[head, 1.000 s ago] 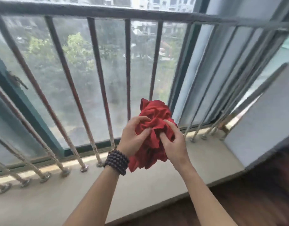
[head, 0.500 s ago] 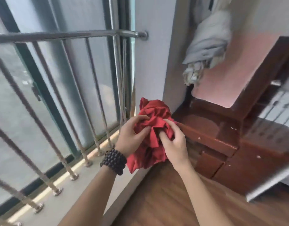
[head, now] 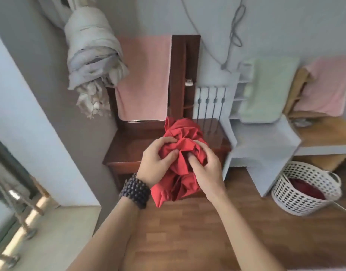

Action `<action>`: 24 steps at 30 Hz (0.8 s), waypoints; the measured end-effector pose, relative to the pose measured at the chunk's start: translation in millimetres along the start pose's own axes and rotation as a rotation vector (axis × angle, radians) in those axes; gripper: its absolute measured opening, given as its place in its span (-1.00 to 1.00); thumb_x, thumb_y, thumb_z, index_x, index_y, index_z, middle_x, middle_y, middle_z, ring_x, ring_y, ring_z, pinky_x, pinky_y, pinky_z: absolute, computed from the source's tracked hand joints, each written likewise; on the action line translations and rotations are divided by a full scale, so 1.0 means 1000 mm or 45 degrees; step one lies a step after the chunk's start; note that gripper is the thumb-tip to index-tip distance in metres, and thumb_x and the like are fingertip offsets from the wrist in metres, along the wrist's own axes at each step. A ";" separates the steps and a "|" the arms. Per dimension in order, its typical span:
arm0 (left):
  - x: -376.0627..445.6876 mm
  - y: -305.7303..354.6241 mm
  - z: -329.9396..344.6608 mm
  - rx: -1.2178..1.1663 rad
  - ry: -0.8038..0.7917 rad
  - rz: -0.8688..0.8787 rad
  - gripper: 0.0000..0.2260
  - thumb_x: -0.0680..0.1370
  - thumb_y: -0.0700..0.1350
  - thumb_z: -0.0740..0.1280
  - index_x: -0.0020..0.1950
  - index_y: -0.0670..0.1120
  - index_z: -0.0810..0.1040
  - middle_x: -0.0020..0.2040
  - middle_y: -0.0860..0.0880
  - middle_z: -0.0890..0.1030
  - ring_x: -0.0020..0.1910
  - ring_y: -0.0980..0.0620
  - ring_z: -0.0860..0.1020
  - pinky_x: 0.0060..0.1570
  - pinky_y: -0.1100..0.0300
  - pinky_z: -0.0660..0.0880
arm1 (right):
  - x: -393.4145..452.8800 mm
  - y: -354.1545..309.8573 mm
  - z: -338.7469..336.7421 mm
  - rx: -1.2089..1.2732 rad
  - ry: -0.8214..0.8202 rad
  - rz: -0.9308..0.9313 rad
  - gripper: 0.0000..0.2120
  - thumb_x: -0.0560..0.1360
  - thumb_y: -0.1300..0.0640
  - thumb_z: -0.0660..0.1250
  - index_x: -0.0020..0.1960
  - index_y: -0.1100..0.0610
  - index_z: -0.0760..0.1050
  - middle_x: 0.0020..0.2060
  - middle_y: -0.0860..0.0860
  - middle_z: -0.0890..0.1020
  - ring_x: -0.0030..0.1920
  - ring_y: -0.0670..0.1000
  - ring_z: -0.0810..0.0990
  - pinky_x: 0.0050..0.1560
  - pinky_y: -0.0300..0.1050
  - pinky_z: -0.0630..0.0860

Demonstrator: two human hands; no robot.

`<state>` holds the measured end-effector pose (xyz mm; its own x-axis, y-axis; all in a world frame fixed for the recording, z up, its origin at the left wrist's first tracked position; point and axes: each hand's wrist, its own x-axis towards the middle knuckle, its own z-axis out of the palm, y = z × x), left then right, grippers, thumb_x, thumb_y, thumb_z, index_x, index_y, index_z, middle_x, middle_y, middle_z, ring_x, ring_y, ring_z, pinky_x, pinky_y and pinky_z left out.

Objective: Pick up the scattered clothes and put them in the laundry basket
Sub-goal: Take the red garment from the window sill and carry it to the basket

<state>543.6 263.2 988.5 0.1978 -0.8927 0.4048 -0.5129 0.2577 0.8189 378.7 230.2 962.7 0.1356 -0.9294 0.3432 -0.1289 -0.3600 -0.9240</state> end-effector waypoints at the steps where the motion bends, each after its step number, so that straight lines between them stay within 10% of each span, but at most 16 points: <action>1: 0.018 -0.001 0.020 -0.027 -0.058 0.022 -0.76 0.51 -0.15 0.45 0.17 -0.02 0.61 0.17 0.04 0.65 0.18 0.07 0.60 0.27 -0.05 0.50 | 0.012 0.009 -0.015 -0.021 0.066 0.022 -0.67 0.53 0.03 0.43 0.27 -0.18 0.58 0.24 -0.15 0.66 0.30 -0.26 0.57 0.33 -0.38 0.42; 7: 0.119 -0.013 0.117 -0.207 -0.333 0.142 -0.77 0.51 -0.12 0.45 0.16 0.00 0.61 0.18 0.04 0.64 0.19 0.03 0.60 0.27 -0.09 0.50 | 0.080 0.049 -0.076 -0.125 0.348 0.116 -0.72 0.51 -0.05 0.42 0.15 -0.37 0.55 0.23 -0.21 0.66 0.28 -0.24 0.59 0.31 -0.28 0.49; 17: 0.276 -0.012 0.271 -0.484 -0.787 0.266 -0.78 0.53 -0.14 0.44 0.16 -0.02 0.61 0.17 0.06 0.64 0.18 0.06 0.60 0.29 -0.06 0.51 | 0.197 0.108 -0.163 -0.285 0.789 0.195 -0.63 0.54 0.01 0.40 0.34 -0.06 0.57 0.27 -0.05 0.65 0.32 -0.07 0.60 0.41 -0.03 0.52; 24: 0.322 -0.005 0.400 -0.630 -1.027 0.276 -0.78 0.51 -0.16 0.45 0.15 -0.03 0.62 0.20 -0.01 0.63 0.23 0.00 0.59 0.32 -0.11 0.48 | 0.230 0.147 -0.238 -0.364 1.040 0.289 -0.63 0.52 0.01 0.41 0.11 -0.49 0.52 0.08 -0.52 0.61 0.23 -0.35 0.57 0.25 -0.47 0.43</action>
<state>275.9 -173.2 951.5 -0.5864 -0.7452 0.3175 -0.0252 0.4085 0.9124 157.5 -56.2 945.7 -0.6511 -0.7090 0.2710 -0.3223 -0.0650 -0.9444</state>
